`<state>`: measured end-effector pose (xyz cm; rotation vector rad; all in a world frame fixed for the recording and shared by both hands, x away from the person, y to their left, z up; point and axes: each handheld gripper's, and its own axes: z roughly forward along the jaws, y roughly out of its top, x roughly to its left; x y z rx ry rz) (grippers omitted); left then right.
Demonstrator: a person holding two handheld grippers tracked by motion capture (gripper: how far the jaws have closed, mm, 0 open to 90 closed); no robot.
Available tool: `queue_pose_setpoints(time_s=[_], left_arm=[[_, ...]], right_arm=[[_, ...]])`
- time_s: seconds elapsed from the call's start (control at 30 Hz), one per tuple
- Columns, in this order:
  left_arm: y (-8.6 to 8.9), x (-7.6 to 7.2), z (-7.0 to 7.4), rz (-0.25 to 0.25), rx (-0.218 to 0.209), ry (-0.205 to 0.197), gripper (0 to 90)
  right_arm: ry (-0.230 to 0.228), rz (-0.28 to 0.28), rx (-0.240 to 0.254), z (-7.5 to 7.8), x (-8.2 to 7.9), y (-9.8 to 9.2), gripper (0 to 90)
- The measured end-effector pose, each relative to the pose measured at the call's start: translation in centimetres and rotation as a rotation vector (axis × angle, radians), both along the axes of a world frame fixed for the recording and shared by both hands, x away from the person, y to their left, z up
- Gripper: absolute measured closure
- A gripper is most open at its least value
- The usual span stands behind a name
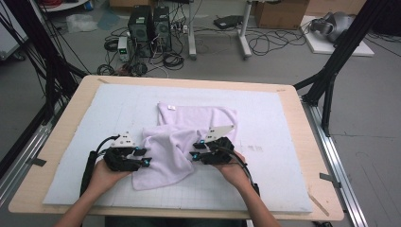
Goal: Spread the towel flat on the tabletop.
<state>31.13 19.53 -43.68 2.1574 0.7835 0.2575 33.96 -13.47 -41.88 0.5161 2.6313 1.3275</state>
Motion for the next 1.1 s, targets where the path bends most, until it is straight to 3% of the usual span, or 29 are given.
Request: queue_pose_setpoints(time_s=[0.07, 0.17, 0.3, 0.37, 0.53, 0.6, 0.77, 0.83, 0.97, 1.0, 1.07, 1.1], left_arm=[[-0.2, 0.1, -0.3, -0.004, 0.014, -0.003, 59.2], [-0.6, 0.2, -0.6, 0.015, 0.028, -0.030, 66.8], [-0.6, 0.2, -0.3, 0.001, 0.039, -0.026, 77.8], [-0.5, 0.0, 0.0, -0.003, 0.035, -0.027, 79.4], [0.4, -0.9, 1.4, -0.008, -0.009, -0.039, 80.2], [1.3, -1.9, 2.9, -0.013, -0.043, -0.058, 80.5], [2.0, -3.4, 5.0, -0.024, -0.065, -0.084, 80.9], [1.9, -5.0, 6.6, -0.060, -0.062, -0.109, 81.0], [2.0, -6.8, 8.0, -0.102, -0.085, -0.110, 80.2], [2.0, -7.4, 8.6, -0.129, -0.092, -0.112, 78.0], [2.0, -7.4, 8.6, -0.127, -0.096, -0.105, 62.5], [1.9, -7.1, 8.4, -0.131, -0.099, -0.101, 59.5]], right_arm=[[0.009, -0.002, -0.028, -0.8, 0.4, 0.8, 62.9], [0.033, -0.009, -0.012, -1.6, 1.0, 1.3, 72.0], [0.056, 0.016, -0.012, -1.9, 1.2, 1.5, 83.8], [0.060, 0.016, 0.009, -1.6, 1.2, 1.1, 84.7], [0.051, 0.027, 0.047, 0.1, 0.3, -0.7, 85.2], [0.040, 0.045, 0.066, 1.5, -0.8, -2.3, 85.3], [-0.009, 0.063, 0.080, 4.6, -3.2, -5.0, 85.4], [-0.015, 0.077, 0.078, 5.9, -4.4, -5.8, 85.5], [-0.042, 0.105, 0.071, 8.7, -7.0, -7.7, 85.1], [-0.059, 0.103, 0.081, 9.4, -7.5, -8.2, 83.9], [-0.055, 0.101, 0.108, 10.2, -7.9, -9.0, 79.3], [-0.053, 0.096, 0.108, 10.2, -7.8, -9.2, 77.1]])
